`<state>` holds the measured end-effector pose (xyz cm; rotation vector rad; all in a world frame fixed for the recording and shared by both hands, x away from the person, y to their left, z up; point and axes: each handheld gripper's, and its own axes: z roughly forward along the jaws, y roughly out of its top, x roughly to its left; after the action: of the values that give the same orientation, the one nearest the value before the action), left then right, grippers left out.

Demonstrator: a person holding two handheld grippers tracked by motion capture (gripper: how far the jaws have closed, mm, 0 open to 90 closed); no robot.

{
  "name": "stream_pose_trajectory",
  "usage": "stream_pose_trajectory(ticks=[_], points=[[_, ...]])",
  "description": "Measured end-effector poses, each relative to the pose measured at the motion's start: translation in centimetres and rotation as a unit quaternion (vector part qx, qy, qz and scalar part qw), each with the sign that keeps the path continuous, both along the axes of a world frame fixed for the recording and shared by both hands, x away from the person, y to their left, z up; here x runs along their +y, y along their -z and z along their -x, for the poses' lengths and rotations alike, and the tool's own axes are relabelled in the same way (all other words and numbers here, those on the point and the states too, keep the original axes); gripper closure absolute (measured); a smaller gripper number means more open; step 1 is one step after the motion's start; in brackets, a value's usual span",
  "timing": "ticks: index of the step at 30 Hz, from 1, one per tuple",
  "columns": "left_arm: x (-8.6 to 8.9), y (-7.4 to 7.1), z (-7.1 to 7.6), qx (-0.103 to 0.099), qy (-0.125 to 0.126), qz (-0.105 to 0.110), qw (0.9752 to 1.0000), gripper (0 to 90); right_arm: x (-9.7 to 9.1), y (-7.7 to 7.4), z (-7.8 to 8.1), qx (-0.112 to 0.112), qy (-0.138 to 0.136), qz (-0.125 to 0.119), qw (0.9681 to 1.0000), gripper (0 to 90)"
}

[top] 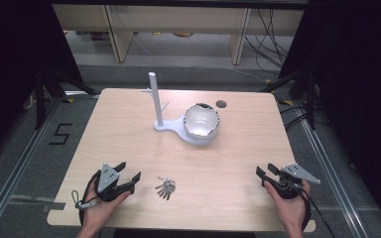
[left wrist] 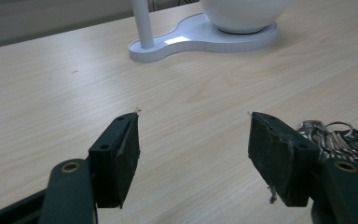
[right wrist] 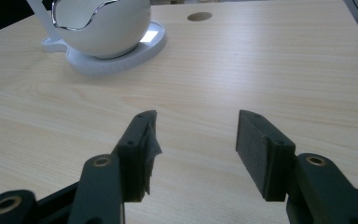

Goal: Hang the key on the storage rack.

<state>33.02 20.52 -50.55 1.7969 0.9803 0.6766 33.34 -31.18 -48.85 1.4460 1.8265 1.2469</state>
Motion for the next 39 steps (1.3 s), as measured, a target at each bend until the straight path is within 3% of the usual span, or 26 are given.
stream_pose_trajectory(ticks=[2,3,6,8,9,10,11,13,15,17,18,19,21,22,23,25,26,27,28,30,31,32,35,37,38,39], points=[[-0.1,-1.0,-0.2,0.019,0.019,-0.002,0.9996,32.8,0.0,-0.2,0.3,0.012,0.012,-0.019,0.9997,48.5],[-0.2,-1.4,-0.2,0.026,0.029,-0.003,0.9992,32.9,-0.1,-0.2,0.2,0.004,0.009,-0.023,0.9997,48.5],[-0.7,-3.1,-0.6,0.069,0.068,-0.025,0.995,32.6,-0.6,-0.3,0.1,-0.004,-0.001,-0.004,1.0,48.5],[-0.9,-3.9,-0.9,0.097,0.09,-0.045,0.9902,32.6,-0.5,-0.3,0.1,-0.004,0.002,-0.006,1.0,48.5],[-1.2,-4.4,-1.1,0.112,0.101,-0.053,0.9871,32.6,-0.5,-0.2,0.0,-0.02,0.008,0.001,0.9998,48.5],[-1.5,-4.6,-1.2,0.125,0.11,-0.059,0.9843,32.6,-0.3,-0.4,0.3,-0.003,0.013,-0.014,0.9998,48.4],[-1.7,-4.9,-1.4,0.138,0.124,-0.072,0.98,32.7,-0.5,-0.3,0.0,-0.016,0.003,-0.005,0.9999,48.4],[-2.4,-5.3,-1.6,0.162,0.134,-0.075,0.9748,32.8,-0.4,-0.3,0.0,-0.01,0.0,-0.008,0.9999,48.3],[-3.4,-5.7,-1.9,0.184,0.148,-0.094,0.967,32.8,-0.2,-0.4,0.1,-0.004,0.004,-0.016,0.9999,48.2],[-4.3,-6.1,-2.2,0.199,0.174,-0.122,0.9569,32.6,-0.4,-0.3,0.0,-0.012,0.0,0.003,0.9999,48.1],[-4.9,-6.2,-2.4,0.203,0.18,-0.129,0.9537,32.5,-0.2,-0.2,-0.1,-0.008,-0.003,-0.014,0.9999,48.1],[-5.4,-6.3,-2.6,0.203,0.198,-0.146,0.9476,32.0,-0.2,-0.1,-0.1,-0.008,-0.005,-0.015,0.9998,48.0],[-6.4,-6.3,-3.1,0.221,0.224,-0.182,0.9316,30.3,0.1,-0.2,0.1,0.007,0.004,-0.025,0.9997,47.9],[-6.9,-6.2,-3.2,0.224,0.228,-0.185,0.9292,30.2,0.0,-0.1,0.0,0.003,0.001,-0.018,0.9998,47.8],[-7.6,-5.9,-3.5,0.231,0.233,-0.189,0.9257,29.7,0.1,-0.3,0.2,0.019,0.008,-0.023,0.9995,47.6],[-8.7,-5.3,-4.0,0.244,0.234,-0.193,0.9211,28.8,-0.1,0.0,-0.1,0.002,-0.01,-0.009,0.9999,47.2],[-9.1,-5.0,-4.3,0.253,0.233,-0.201,0.9174,28.7,0.2,-0.1,0.1,0.017,-0.002,-0.023,0.9996,47.0],[-9.4,-4.9,-4.8,0.256,0.245,-0.229,0.9067,28.7,0.2,-0.1,0.1,0.019,0.0,-0.013,0.9997,46.9],[-10.0,-4.6,-5.0,0.274,0.236,-0.23,0.9037,28.6,0.3,0.0,0.0,0.024,-0.008,-0.025,0.9994,46.8],[-10.9,-4.2,-5.4,0.29,0.232,-0.243,0.8964,28.3,0.1,0.1,-0.2,0.017,-0.017,-0.002,0.9997,46.7],[-10.9,-4.2,-5.4,0.29,0.232,-0.243,0.8964,28.5,0.4,0.0,0.0,0.034,-0.008,-0.013,0.9993,46.7],[-11.7,-3.9,-5.8,0.305,0.226,-0.251,0.8902,28.8,0.2,0.2,-0.2,0.019,-0.018,0.0,0.9997,46.7],[-12.9,-3.7,-6.3,0.319,0.217,-0.283,0.8783,28.8,0.3,0.3,-0.3,0.021,-0.023,-0.004,0.9995,46.7],[-13.5,-3.8,-6.9,0.317,0.216,-0.302,0.8725,29.3,0.1,0.3,-0.3,0.022,-0.024,-0.003,0.9995,46.6],[-13.7,-3.8,-7.1,0.32,0.215,-0.304,0.8713,29.3,0.1,0.2,-0.3,0.026,-0.02,-0.001,0.9995,46.6],[-13.9,-3.8,-7.3,0.322,0.216,-0.309,0.8681,29.3,0.1,0.4,-0.4,0.015,-0.024,-0.003,0.9996,46.6]])
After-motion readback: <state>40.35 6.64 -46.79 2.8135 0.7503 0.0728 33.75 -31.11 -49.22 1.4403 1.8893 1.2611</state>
